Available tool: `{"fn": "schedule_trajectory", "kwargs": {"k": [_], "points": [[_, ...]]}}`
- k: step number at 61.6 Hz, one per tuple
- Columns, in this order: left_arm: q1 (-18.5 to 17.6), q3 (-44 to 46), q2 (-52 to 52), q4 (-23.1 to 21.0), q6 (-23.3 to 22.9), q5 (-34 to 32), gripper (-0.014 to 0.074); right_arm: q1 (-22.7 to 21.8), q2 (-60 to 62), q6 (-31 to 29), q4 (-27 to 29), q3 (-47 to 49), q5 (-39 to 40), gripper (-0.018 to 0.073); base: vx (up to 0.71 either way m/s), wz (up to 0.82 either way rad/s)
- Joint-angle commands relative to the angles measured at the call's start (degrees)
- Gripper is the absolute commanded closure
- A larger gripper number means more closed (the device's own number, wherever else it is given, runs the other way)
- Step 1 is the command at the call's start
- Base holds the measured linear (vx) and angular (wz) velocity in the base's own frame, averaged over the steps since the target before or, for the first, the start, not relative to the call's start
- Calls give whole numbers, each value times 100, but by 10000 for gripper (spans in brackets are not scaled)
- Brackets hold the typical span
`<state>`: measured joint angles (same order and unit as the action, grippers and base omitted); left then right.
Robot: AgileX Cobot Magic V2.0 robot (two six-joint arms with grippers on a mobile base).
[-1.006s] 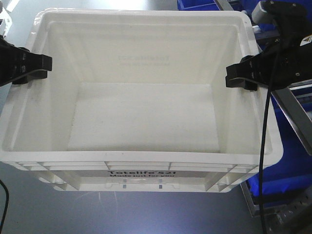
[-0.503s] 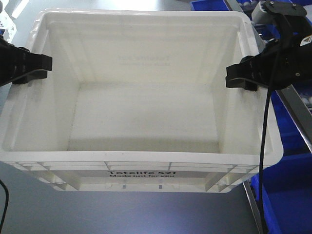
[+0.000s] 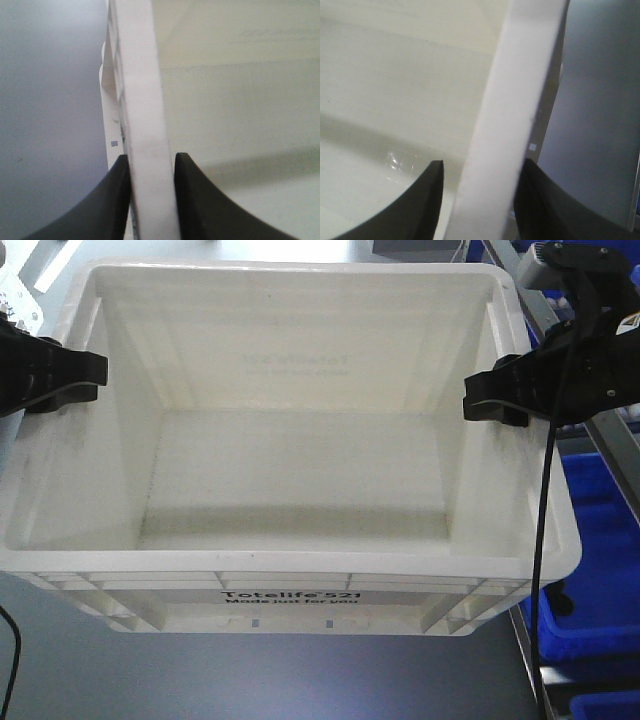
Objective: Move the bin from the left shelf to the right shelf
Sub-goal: 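Keep gripping the crate rims while the base turns toward other shelves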
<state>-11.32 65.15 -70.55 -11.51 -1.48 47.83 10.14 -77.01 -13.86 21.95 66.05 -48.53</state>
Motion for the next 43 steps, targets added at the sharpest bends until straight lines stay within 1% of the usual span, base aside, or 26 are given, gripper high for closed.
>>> {"fn": "schedule_trajectory", "kwargs": {"k": [1,26,43], "points": [[-28,229,225,-103,81,-742,604,-16,259,-319,234,208,233,564,48,13],[-28,229,218,-103,81,-743,604,-16,259,-319,228,208,238,564,49,13],[-28,229,218,-103,81,-743,604,-16,259,-319,228,208,238,564,50,5]]}}
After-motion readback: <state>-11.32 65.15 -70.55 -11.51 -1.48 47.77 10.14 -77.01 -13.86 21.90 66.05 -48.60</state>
